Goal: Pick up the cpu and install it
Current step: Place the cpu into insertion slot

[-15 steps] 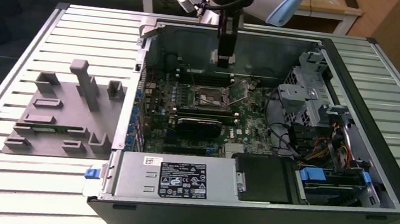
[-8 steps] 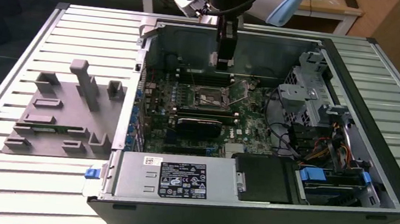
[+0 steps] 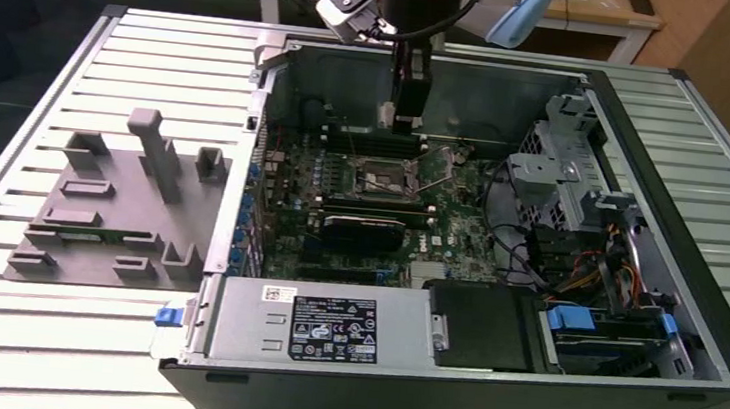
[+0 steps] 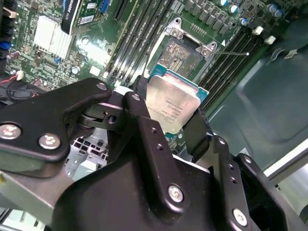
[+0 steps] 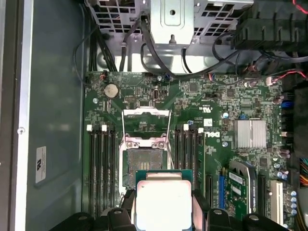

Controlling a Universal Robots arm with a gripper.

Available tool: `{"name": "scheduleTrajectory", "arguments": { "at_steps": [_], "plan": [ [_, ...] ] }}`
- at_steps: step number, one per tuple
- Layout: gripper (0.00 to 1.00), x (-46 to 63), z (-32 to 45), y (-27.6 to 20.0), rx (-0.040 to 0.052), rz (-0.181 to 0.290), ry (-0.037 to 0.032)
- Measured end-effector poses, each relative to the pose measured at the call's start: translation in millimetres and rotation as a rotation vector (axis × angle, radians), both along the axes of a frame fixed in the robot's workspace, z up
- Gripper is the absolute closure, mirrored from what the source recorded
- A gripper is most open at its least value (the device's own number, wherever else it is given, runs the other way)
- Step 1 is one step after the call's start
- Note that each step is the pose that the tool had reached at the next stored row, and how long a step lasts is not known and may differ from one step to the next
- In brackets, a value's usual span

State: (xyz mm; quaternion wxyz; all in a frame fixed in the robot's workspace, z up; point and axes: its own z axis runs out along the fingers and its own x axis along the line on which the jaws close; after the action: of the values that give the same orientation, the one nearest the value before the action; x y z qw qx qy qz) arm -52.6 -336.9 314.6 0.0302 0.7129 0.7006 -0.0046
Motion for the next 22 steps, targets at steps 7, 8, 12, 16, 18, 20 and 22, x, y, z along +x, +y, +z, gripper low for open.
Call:
{"name": "scheduleTrajectory", "arguments": {
  "at_steps": [7, 8, 12, 16, 18, 20, 22],
  "plan": [
    [0.45, 1.6, -5.6, 0.2, -0.0001, 0.01, 0.0053],
    [0.45, 2.2, -6.4, 0.2, -0.0001, 0.011, 0.0065],
    [0.45, 5.9, -10.3, 0.2, 0.0, 0.017, 0.0135],
    [0.45, 8.2, -13.9, 0.2, 0.0, 0.021, 0.0185],
    [0.45, 8.5, -16.5, 0.2, 0.0, 0.022, 0.0199],
    [0.45, 8.8, -19.2, 0.2, 0.0001, 0.023, 0.0212],
    [0.45, 9.2, -21.7, 0.2, 0.0, 0.024, 0.0225]
  ]
}}
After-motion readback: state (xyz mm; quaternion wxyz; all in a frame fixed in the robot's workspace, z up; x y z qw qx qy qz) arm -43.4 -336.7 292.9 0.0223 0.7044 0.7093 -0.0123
